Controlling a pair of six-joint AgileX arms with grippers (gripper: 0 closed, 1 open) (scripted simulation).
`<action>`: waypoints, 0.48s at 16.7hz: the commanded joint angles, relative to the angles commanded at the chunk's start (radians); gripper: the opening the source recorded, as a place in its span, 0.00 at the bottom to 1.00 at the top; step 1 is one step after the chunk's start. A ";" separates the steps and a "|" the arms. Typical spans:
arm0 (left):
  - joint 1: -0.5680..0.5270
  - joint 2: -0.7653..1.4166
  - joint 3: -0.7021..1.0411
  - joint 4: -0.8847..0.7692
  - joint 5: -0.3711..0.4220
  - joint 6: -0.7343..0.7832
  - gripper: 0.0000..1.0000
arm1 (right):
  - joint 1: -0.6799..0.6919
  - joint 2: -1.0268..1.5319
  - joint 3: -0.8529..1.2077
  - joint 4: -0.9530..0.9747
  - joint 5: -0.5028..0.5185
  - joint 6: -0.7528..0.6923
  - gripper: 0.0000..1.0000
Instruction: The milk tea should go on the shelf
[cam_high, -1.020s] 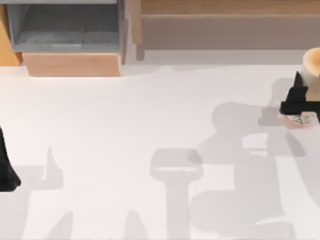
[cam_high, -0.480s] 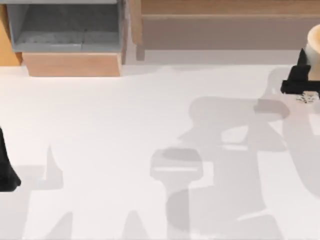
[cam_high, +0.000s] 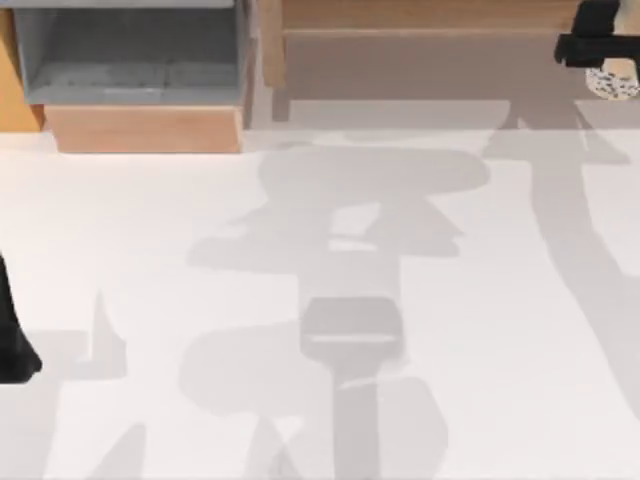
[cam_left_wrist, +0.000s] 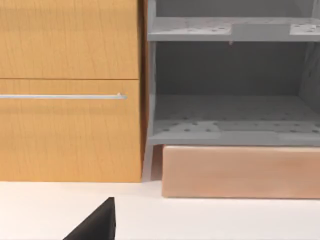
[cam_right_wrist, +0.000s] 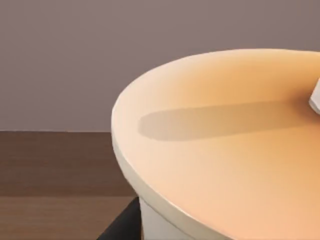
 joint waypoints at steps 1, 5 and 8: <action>0.000 0.000 0.000 0.000 0.000 0.000 1.00 | -0.003 -0.004 0.058 -0.069 -0.006 0.002 0.00; 0.000 0.000 0.000 0.000 0.000 0.000 1.00 | -0.033 0.015 0.290 -0.371 -0.062 0.029 0.00; 0.000 0.000 0.000 0.000 0.000 0.000 1.00 | -0.063 0.041 0.440 -0.559 -0.117 0.057 0.00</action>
